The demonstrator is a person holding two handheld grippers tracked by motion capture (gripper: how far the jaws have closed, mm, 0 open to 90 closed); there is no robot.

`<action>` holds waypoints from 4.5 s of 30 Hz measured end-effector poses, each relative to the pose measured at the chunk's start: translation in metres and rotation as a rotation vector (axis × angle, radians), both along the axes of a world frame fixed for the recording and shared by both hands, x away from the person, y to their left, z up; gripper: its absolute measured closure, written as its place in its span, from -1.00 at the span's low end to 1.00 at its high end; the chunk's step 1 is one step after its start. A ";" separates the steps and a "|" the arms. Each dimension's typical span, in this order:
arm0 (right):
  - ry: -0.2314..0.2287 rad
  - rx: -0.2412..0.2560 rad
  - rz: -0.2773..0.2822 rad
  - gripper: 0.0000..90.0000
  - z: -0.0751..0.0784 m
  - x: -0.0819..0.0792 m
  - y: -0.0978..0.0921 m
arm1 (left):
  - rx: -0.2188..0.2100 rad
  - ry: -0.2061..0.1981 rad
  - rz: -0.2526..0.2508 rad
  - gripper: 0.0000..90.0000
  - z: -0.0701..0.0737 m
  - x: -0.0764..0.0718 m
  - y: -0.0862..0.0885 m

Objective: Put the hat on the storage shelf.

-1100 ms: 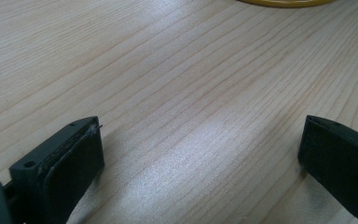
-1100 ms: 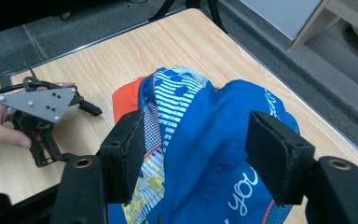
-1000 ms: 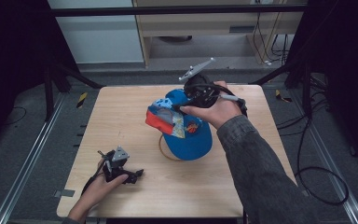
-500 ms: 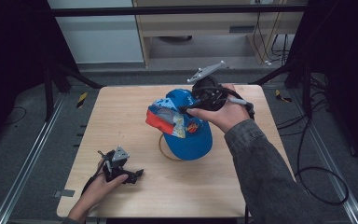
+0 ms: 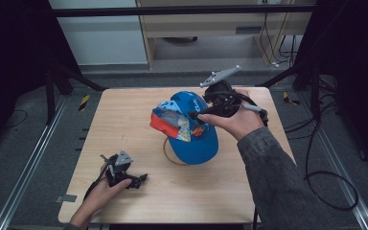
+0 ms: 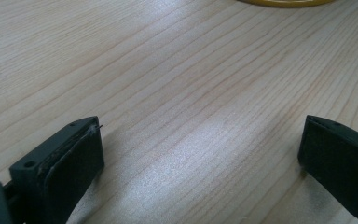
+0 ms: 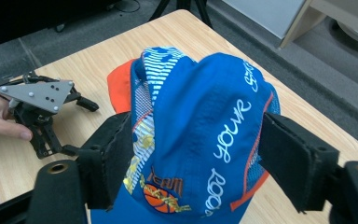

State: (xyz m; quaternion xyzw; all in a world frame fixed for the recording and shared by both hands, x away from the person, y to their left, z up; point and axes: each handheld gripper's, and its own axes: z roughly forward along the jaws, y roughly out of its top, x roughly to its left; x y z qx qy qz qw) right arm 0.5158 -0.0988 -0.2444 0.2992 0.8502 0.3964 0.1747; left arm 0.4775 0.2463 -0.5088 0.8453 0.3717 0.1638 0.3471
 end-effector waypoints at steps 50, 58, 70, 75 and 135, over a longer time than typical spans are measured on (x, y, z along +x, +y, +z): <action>-0.095 0.064 -0.210 -0.82 -0.060 -0.046 -0.105 | 0.000 -0.001 0.004 -1.00 0.000 -0.001 0.000; -0.096 0.043 -0.225 -0.80 -0.086 -0.053 -0.119 | 0.000 -0.001 0.004 -1.00 0.000 -0.001 0.000; -0.071 0.033 -0.227 -0.78 -0.111 -0.061 -0.127 | 0.000 -0.001 0.005 -1.00 0.000 -0.001 0.000; -0.059 0.026 -0.230 -0.77 -0.123 -0.062 -0.130 | 0.001 -0.001 0.005 -1.00 0.000 -0.001 0.000; 0.130 0.057 -0.338 -0.71 -0.264 -0.055 -0.113 | 0.000 -0.002 0.007 -1.00 0.000 -0.001 0.000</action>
